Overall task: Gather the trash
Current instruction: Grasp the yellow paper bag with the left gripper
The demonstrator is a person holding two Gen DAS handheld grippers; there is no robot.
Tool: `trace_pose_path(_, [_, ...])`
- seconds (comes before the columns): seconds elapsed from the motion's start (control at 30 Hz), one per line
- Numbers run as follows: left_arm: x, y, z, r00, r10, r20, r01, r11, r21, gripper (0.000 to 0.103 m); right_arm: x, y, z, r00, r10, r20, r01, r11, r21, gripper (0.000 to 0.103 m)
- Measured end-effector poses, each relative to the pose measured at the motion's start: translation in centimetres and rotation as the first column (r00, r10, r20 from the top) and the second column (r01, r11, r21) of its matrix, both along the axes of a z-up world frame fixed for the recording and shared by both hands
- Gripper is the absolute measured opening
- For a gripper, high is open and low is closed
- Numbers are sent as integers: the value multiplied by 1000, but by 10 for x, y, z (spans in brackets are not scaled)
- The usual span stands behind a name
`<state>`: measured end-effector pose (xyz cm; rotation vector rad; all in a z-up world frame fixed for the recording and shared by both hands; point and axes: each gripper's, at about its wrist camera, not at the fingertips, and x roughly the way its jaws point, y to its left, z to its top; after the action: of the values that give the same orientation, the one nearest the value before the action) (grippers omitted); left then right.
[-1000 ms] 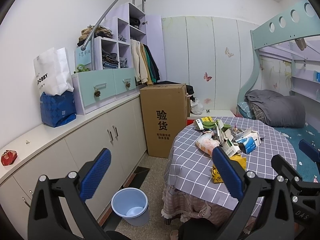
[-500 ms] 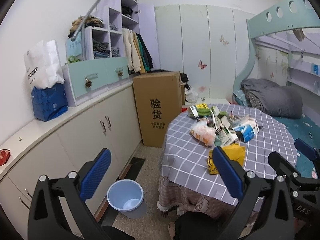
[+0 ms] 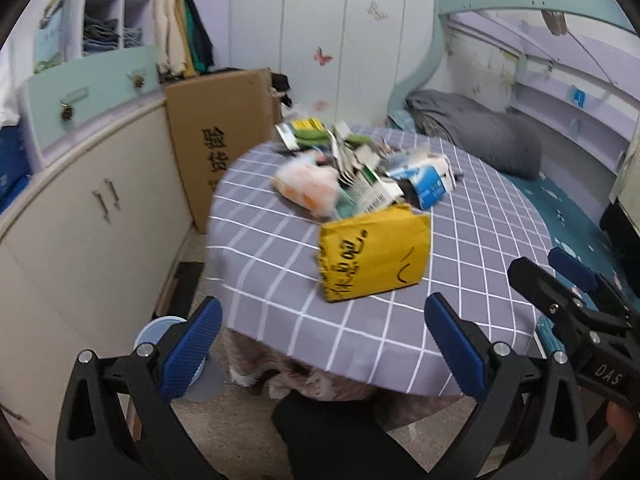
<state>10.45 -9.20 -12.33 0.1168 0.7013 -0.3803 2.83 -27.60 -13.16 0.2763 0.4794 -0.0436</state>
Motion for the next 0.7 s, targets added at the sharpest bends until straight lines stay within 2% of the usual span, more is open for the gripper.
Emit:
trace_pose_path(0.3, [30, -50, -23, 998, -18, -65, 19, 1000, 12, 99, 17, -47, -20, 997, -70, -40, 71, 997, 25, 97])
trace_pose_path(0.43, [31, -73, -30, 999, -10, -39, 13, 997, 80, 99, 23, -64, -29, 996, -77, -50, 79, 996, 37, 97])
trace_pose_path(0.7, [48, -85, -36, 995, 104, -8, -102, 990, 97, 99, 41, -81, -36, 996, -47, -78, 51, 997, 55, 97])
